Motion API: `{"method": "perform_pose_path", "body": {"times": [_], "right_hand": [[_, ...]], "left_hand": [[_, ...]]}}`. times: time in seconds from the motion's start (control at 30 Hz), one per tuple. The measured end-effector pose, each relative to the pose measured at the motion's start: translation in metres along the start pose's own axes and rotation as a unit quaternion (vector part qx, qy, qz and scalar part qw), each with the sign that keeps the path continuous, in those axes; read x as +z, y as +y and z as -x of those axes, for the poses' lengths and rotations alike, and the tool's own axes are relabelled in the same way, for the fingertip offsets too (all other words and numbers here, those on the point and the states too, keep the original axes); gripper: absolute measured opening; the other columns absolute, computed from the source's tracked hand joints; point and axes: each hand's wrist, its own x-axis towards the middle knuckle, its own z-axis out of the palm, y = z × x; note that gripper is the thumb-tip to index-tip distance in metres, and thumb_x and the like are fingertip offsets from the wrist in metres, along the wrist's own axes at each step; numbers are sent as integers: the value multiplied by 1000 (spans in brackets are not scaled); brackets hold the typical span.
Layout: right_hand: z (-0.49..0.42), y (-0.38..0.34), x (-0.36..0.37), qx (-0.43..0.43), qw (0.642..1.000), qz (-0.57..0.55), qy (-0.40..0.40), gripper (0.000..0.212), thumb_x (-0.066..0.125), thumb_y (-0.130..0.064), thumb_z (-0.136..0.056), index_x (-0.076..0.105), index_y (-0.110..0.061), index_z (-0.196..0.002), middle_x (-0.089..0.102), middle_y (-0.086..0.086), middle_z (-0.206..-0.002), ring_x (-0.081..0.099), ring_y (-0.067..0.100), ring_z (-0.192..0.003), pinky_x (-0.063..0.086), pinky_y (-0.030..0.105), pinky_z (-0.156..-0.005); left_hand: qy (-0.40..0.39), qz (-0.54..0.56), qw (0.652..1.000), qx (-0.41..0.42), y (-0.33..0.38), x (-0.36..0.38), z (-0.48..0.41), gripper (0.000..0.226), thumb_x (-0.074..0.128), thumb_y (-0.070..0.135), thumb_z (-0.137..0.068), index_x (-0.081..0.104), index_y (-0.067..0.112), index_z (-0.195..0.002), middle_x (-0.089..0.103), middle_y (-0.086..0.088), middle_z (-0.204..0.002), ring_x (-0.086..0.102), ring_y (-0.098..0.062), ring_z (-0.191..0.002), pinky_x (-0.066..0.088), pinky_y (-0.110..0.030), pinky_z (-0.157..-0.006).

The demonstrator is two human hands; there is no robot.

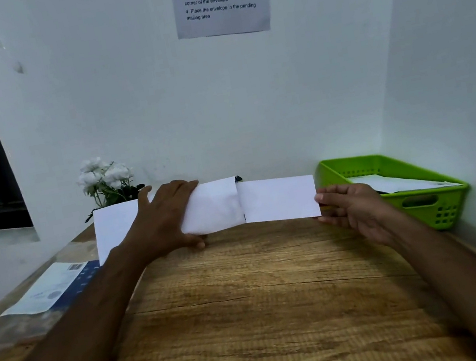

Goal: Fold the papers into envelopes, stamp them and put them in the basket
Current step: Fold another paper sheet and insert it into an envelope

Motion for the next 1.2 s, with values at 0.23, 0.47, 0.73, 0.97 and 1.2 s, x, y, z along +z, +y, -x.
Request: {"method": "perform_pose_path", "body": {"times": [0.23, 0.47, 0.73, 0.97, 1.2], "right_hand": [[5, -3, 4, -18, 1000, 19, 4, 8, 69, -6, -85, 68, -5, -93, 72, 8, -77, 69, 16, -60, 58, 23, -54], [12, -5, 11, -30, 996, 81, 11, 14, 75, -18, -82, 72, -14, -94, 67, 0, -72, 62, 11, -63, 49, 25, -57], [18, -9, 23, -54, 992, 112, 14, 9, 77, -20, -79, 76, -16, -86, 69, -7, -75, 48, 6, -58, 32, 19, -47], [22, -3, 34, -80, 987, 136, -5, 9, 79, -22, -77, 76, -18, -84, 68, -10, -68, 45, 5, -55, 31, 19, -48], [26, 5, 46, -144, 984, 109, 12, 7, 73, -2, -80, 70, -7, -85, 61, -11, -47, 43, -3, -38, 30, 10, -40]], "left_hand": [[5, -20, 1000, 17, 12, -1, -1, 112, 77, 65, -55, 27, 21, -146, 38, 1, -142, 31, -16, -134, 9, -53, -112], [27, -48, 998, 44, 34, -8, -5, 112, 77, 63, -56, 28, 17, -146, 40, -3, -141, 34, -20, -134, 9, -52, -112], [45, -62, 994, 72, 49, -8, -6, 116, 68, 74, -55, 29, 14, -146, 43, -5, -138, 36, -20, -131, 11, -53, -112], [49, -60, 993, 89, 61, -9, -7, 116, 64, 78, -56, 28, 12, -146, 44, -6, -137, 39, -21, -129, 12, -54, -112], [43, -42, 993, 97, 70, -6, -5, 114, 65, 76, -58, 25, 16, -147, 43, -3, -138, 39, -20, -129, 12, -52, -113]]}}
